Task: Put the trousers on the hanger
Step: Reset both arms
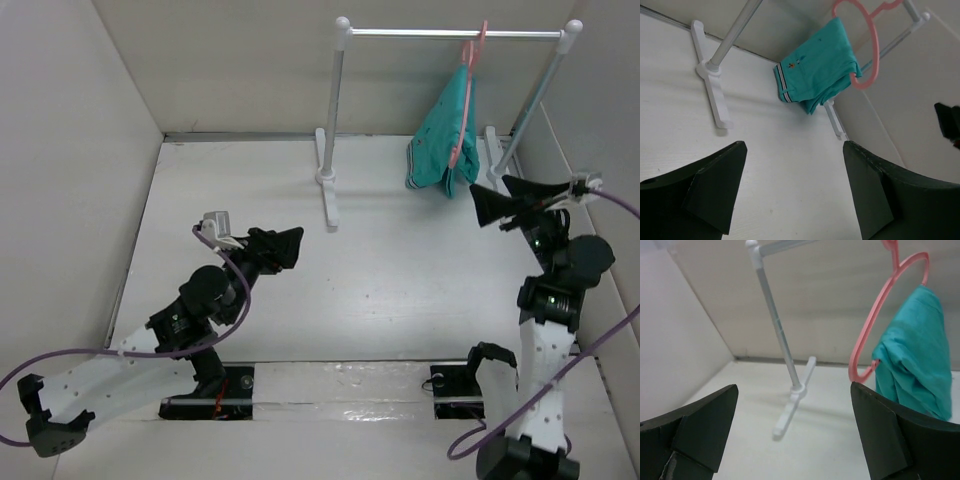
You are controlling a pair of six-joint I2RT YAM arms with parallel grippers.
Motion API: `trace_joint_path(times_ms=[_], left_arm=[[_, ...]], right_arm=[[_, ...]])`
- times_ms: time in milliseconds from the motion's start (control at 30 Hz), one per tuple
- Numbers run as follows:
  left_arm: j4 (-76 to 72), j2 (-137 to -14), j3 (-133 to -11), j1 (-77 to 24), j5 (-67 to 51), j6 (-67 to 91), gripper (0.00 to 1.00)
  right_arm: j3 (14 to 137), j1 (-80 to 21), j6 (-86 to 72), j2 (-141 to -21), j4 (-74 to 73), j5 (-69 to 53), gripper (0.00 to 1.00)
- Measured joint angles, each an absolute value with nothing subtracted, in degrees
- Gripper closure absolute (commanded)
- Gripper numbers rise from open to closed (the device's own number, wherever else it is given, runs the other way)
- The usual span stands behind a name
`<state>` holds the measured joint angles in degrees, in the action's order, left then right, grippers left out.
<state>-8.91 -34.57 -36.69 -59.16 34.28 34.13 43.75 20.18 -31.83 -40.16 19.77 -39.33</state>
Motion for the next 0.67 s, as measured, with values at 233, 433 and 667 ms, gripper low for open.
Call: trace_joint_path(times_ms=[233, 433, 667], left_arm=[[-7.6, -24.1, -33.8, -59.1, 35.1, 34.9, 0.23], [-1.4, -21.1, -29.1, -59.2, 36.0, 38.5, 0.24], [4.2, -18.8, -26.6, -59.2, 36.1, 41.3, 0.24]], right_arm=[[41.5, 15.5, -16.8, -28.5, -3.0, -40.1, 0.0], [36.3, 12.3, -9.3, -24.7, -16.5, -36.8, 0.0], [31.4, 11.7, -4.8, -23.5, -23.6, -34.4, 0.0]])
